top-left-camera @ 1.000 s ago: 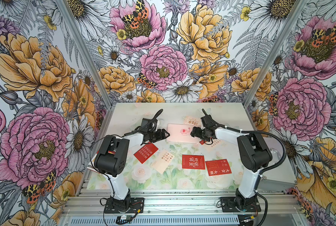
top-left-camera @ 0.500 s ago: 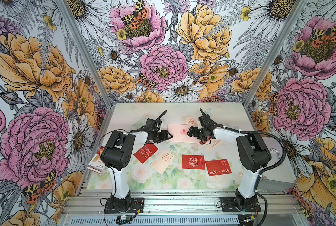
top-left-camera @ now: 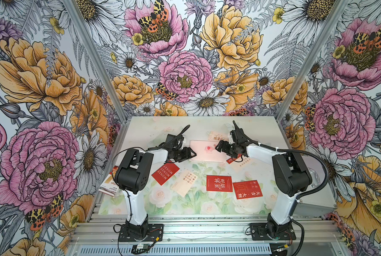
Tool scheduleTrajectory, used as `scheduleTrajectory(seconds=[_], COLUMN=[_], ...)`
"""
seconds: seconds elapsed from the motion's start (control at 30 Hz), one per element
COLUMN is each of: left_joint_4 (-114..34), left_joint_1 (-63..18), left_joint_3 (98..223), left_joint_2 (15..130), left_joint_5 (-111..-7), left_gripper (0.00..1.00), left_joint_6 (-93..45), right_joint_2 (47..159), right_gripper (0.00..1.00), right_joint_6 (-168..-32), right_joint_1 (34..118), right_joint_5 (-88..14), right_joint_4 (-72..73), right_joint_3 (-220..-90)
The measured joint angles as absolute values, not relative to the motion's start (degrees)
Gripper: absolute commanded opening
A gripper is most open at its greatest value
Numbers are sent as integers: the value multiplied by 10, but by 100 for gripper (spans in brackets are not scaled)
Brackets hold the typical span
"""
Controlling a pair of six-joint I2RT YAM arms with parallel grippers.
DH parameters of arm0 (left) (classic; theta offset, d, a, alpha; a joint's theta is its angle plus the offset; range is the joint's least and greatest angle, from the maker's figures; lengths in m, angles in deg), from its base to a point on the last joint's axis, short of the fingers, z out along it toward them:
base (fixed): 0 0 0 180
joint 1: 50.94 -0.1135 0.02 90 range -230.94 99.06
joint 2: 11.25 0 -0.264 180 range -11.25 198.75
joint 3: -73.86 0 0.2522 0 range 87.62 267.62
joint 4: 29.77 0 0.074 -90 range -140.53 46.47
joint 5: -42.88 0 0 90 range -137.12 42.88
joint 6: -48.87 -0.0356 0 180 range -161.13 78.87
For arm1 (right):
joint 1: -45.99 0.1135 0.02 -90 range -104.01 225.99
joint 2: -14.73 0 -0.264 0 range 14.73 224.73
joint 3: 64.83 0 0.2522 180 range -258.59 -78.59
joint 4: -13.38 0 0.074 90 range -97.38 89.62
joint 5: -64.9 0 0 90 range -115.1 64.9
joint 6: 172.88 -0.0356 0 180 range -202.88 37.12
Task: Place the photos into the photo albums
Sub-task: Open the photo album at the center of the board.
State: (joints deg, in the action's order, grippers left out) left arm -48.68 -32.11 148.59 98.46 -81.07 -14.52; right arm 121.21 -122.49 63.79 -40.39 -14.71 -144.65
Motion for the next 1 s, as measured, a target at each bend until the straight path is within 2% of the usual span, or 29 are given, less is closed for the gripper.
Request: scheduleTrajectory(seconds=[0.43, 0.53, 0.57, 1.0], left_joint_4=[-487, -488, -488, -497], left_joint_1=[-324, -324, -325, -330], left_joint_3=[1484, 1484, 1484, 1484], left_joint_2=[982, 982, 982, 982], left_joint_5=[-811, -811, -811, -816], left_gripper=[65, 51, 50, 52], left_joint_6=[-145, -144, -143, -138], right_joint_2=[1240, 1243, 1243, 1204], right_gripper=[89, 89, 89, 89], right_joint_6=[-1225, -1225, -1225, -1255], right_joint_1=[651, 652, 652, 653], right_joint_5=[-413, -422, -427, -485], right_joint_4=[-146, -147, -147, -151], right_joint_3=[-1454, -1460, -1460, -1460])
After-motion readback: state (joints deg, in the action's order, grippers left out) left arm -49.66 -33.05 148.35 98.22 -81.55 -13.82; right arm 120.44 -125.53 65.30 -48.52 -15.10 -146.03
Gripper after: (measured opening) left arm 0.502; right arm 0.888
